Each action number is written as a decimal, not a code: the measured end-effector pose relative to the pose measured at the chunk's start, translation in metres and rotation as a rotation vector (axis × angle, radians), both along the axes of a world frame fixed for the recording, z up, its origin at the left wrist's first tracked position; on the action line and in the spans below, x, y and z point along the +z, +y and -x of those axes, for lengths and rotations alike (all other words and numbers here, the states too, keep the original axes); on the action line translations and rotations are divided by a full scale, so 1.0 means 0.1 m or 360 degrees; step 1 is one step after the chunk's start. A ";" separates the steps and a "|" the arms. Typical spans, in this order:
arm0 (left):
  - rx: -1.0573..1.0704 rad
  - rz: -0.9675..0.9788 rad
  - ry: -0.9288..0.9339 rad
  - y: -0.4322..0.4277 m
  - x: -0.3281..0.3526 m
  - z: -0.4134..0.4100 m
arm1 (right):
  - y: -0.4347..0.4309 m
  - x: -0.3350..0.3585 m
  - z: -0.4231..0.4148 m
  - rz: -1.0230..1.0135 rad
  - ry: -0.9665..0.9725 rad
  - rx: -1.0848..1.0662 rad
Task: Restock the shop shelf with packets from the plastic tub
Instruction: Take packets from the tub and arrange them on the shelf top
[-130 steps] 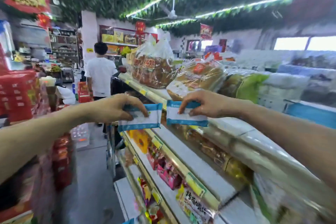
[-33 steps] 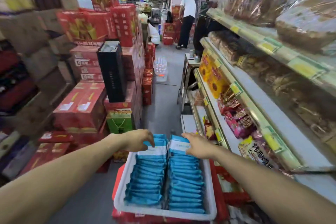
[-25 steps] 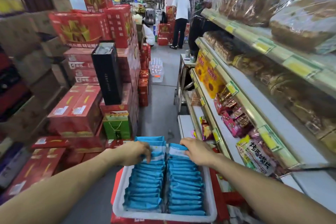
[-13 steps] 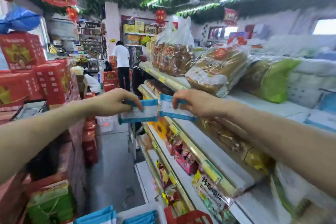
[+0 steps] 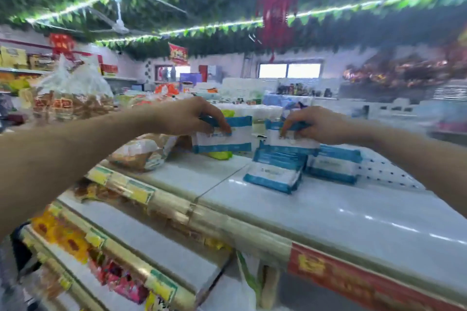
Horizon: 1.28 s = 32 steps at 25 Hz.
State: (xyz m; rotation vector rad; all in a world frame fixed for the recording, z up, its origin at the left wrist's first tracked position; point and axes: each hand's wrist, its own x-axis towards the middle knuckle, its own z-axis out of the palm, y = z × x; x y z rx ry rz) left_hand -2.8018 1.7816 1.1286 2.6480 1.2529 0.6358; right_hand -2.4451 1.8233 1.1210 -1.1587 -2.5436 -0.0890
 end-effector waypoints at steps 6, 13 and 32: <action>-0.0303 -0.0137 0.0080 0.42 0.01 -1.17 | -0.14 -0.36 -1.14 0.0142 0.0053 -0.0419; -0.0418 -0.0151 0.0032 0.69 0.08 -1.58 | 0.28 -0.70 -1.26 0.0130 0.0061 -0.0359; -0.0673 0.0017 0.0338 1.23 -0.63 -2.73 | -0.12 -0.57 -2.09 -0.0542 0.0119 -0.0676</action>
